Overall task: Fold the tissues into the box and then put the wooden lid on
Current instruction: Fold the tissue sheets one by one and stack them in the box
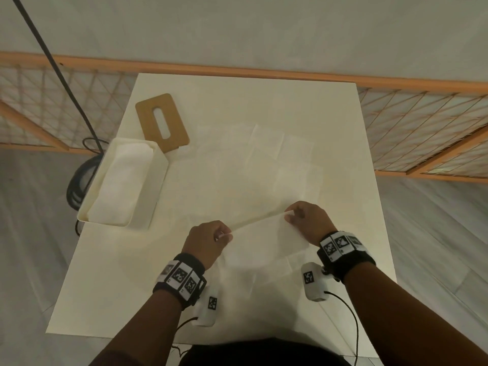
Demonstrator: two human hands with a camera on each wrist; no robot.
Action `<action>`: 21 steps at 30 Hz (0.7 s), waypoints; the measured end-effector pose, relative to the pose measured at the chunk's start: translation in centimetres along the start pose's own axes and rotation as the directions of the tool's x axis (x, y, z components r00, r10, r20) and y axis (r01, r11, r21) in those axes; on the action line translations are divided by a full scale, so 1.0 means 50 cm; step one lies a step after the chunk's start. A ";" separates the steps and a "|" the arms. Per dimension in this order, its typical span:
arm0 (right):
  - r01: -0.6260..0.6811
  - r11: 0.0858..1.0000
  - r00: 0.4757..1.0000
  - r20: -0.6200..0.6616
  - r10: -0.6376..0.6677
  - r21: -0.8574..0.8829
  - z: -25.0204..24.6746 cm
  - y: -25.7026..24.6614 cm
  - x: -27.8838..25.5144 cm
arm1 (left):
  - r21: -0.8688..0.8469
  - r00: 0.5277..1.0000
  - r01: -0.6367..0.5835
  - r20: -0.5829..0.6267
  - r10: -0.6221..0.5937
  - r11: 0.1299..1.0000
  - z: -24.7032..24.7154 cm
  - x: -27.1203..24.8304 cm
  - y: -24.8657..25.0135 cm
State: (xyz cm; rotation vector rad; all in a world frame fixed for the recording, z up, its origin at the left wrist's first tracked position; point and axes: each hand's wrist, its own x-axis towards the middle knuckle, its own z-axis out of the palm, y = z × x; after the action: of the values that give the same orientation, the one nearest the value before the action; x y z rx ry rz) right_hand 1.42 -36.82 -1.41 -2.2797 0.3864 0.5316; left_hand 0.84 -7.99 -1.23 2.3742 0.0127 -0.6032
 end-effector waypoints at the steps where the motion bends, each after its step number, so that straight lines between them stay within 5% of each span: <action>1: -0.012 1.000 1.000 -0.001 0.012 -0.022 0.008 -0.003 0.007 | 0.036 1.000 0.013 0.002 -0.013 0.999 0.008 0.005 -0.006; 7: -0.052 0.994 0.987 -0.153 0.038 -0.093 0.032 -0.053 0.058 | 0.360 0.980 -0.169 -0.040 0.196 0.917 0.049 0.019 0.003; 14: -0.228 0.968 0.961 -0.138 0.242 0.106 0.024 -0.123 0.154 | 0.407 0.978 -0.194 0.014 0.207 0.893 0.053 0.029 0.009; 18: -0.091 0.944 0.958 -0.230 0.169 0.316 0.009 -0.124 0.152 | 0.385 0.977 -0.201 0.015 0.212 0.901 0.053 0.030 0.005; 21: 0.073 0.743 0.947 -0.279 0.157 0.665 -0.033 -0.134 0.109 | 0.388 0.978 -0.201 0.019 0.210 0.899 0.053 0.033 0.003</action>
State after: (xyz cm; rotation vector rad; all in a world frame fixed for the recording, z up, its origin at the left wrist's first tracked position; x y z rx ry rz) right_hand 9.42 -34.14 1.07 -1.6340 0.6717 0.0059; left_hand 1.21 -9.99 -3.58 2.7178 -0.3780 -0.5116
